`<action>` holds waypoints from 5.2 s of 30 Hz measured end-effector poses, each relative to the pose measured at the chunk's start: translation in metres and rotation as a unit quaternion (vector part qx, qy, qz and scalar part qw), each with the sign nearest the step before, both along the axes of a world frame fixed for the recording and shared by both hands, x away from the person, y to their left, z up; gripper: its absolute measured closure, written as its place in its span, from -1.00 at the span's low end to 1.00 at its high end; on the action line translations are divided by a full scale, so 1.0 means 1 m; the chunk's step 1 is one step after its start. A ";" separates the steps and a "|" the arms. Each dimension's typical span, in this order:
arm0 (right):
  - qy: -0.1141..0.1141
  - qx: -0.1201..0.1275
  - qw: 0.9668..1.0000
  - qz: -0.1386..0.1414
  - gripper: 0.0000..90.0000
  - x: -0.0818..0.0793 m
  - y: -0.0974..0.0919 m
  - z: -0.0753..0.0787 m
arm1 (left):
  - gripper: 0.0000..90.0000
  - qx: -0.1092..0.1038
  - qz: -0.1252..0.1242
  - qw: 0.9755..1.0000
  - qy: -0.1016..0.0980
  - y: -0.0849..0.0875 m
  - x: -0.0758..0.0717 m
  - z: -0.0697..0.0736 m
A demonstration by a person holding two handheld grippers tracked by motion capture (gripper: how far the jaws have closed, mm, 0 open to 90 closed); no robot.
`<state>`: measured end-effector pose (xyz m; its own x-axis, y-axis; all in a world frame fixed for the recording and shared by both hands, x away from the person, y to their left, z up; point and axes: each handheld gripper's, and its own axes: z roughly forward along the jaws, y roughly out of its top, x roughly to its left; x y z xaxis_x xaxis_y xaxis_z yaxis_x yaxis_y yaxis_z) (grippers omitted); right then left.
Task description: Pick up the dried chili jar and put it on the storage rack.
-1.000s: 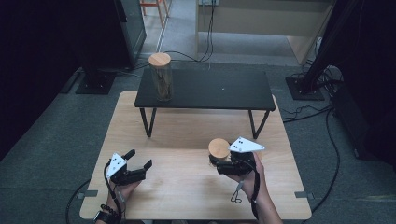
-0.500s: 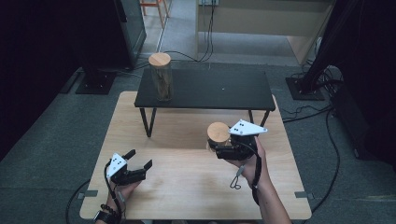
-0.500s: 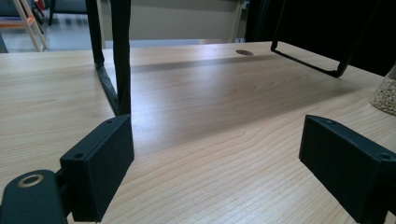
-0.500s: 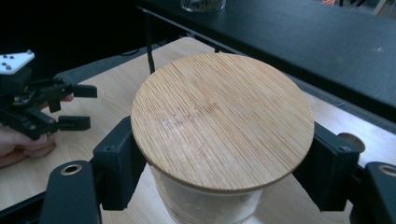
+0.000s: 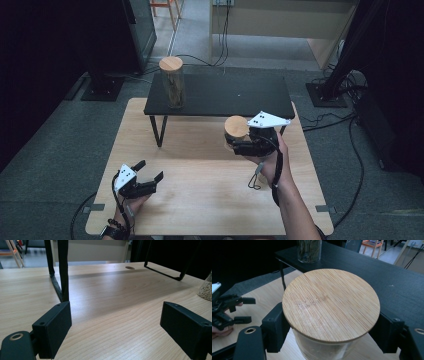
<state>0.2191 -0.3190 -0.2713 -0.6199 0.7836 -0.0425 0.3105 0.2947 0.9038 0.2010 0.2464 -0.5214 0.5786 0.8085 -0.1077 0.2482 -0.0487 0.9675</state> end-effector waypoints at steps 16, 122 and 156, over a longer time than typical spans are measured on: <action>-0.001 -0.002 1.000 -0.019 -0.44 0.026 0.008 0.018 | -0.77 -0.002 -0.002 1.000 0.000 0.001 0.000 0.000; 0.022 0.013 0.998 -0.063 -1.00 0.117 0.037 0.010 | -0.77 -0.004 0.007 1.000 0.002 0.001 0.000 0.000; 0.018 0.004 0.997 -0.071 -1.00 0.077 0.015 0.012 | -0.77 -0.005 0.008 1.000 0.006 0.001 0.000 0.000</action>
<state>0.2959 -0.3036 -0.2593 -0.5033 0.8639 -0.0162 0.3803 0.2383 0.8936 0.2012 0.2472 -0.5213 0.5648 0.8159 -0.1237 0.2613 -0.0347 0.9646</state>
